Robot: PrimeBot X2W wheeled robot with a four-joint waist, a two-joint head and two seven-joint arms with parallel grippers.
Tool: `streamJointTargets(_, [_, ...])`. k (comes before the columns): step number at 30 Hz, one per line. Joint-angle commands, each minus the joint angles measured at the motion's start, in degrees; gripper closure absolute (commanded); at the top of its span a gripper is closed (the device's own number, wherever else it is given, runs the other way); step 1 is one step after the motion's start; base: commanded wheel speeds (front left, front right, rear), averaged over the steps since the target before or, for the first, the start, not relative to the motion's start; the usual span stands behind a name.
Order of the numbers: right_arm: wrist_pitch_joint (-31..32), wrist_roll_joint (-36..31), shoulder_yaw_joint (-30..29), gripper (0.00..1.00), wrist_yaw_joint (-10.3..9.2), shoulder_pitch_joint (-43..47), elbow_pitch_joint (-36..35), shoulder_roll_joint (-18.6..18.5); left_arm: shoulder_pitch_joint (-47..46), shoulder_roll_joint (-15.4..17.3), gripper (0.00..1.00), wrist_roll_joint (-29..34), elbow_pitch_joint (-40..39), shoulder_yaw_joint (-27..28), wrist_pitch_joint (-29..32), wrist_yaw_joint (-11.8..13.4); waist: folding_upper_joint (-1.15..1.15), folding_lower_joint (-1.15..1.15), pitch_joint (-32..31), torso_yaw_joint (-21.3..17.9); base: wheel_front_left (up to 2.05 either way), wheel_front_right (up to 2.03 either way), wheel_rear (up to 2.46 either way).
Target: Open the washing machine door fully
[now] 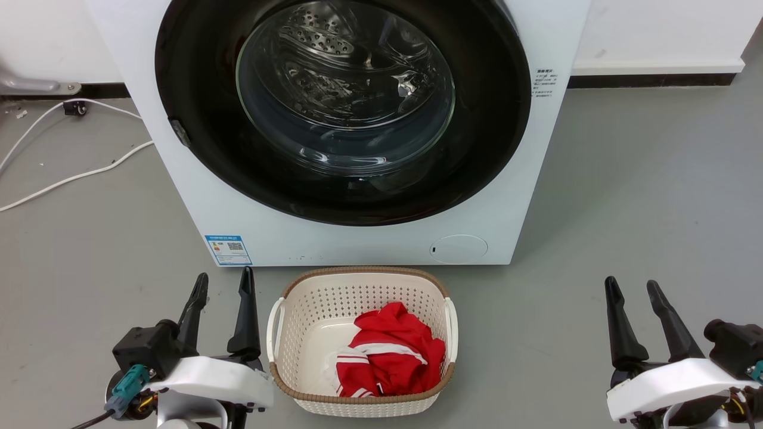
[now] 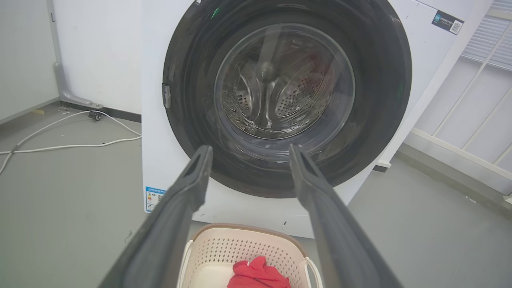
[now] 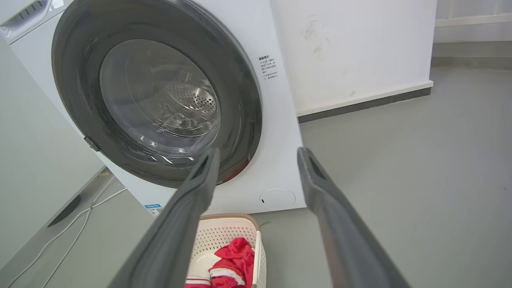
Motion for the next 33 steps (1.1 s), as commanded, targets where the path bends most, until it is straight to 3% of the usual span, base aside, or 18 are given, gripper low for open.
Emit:
streamJointTargets(1, [-0.29, -1.37, 0.04, 0.0, 0.1, 0.37, -0.72, 0.1, 0.32, 0.41, 0.0, 1.37, -0.73, -0.22, -0.56, 0.3, 0.0, 0.0, 0.02, 0.02, 0.0, 0.0, 0.0])
streamJointTargets(33, [-2.03, -13.82, 0.26, 0.0, 0.08, 1.32, -1.3, 0.31, 1.38, -0.37, 0.0, 16.25, -0.86, -1.14, -4.36, 1.29, 0.0, 0.0, 0.22, 0.43, 0.0, 0.0, 0.0])
